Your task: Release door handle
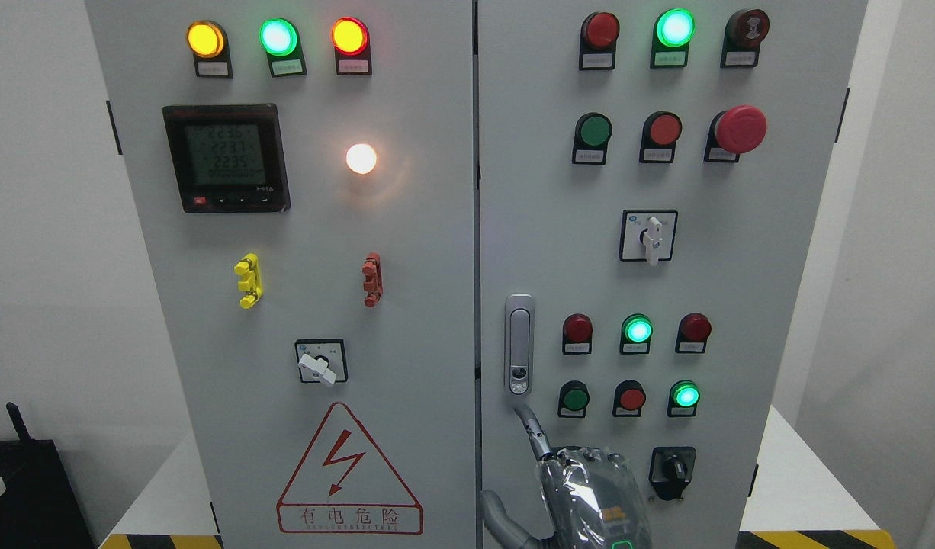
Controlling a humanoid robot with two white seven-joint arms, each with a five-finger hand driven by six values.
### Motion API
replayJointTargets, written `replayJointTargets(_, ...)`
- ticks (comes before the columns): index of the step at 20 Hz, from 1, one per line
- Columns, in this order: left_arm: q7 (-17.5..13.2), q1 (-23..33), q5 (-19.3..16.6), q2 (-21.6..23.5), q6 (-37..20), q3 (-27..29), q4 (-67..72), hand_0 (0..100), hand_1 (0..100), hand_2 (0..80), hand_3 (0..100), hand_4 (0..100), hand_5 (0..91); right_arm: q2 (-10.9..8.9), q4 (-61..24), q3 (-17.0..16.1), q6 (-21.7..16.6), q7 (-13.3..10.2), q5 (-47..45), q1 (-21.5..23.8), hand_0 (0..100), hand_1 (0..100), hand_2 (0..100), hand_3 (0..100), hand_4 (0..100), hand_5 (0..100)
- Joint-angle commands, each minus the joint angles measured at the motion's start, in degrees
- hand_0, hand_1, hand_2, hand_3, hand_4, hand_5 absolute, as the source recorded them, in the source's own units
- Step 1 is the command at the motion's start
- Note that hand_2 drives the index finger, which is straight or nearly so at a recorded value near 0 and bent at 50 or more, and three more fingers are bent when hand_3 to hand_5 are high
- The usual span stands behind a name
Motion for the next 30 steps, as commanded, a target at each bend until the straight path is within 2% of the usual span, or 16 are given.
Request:
replayJointTargets(1,0.0,-1.5,0.0,0.0,0.0,1.0,0.0,12,39,0.0,0,0,0.0,0.19,1.4,1.0,0.7,1.4,0.7,-1.6,35,14,0,90,90,100)
replayJointTargets(8,0.0,-1.5,0.0,0.0,0.0,1.0,0.0,12,39,0.0,0,0,0.0,0.27,3.1,1.0,2.8,1.8,0.4,-4.1,35,14,0,89,89,100)
replayJointTargets(16,0.0,-1.5,0.0,0.0,0.0,1.0,0.0,12,39,0.0,0,0,0.0,0.36,3.5,0.9,2.9,1.9,0.5,-4.1,35,14,0,88,89,100)
replayJointTargets(23,0.0,-1.5,0.0,0.0,0.0,1.0,0.0,12,39,0.0,0,0,0.0,0.36,3.9,0.8,4.5,2.0,0.5,-4.1,35,14,0,88,89,100)
replayJointTargets(30,0.0,-1.5,0.0,0.0,0.0,1.0,0.0,12,39,0.0,0,0,0.0,0.36,4.2,0.7,4.5,3.0,0.4,-4.1,35,14,0,88,89,100)
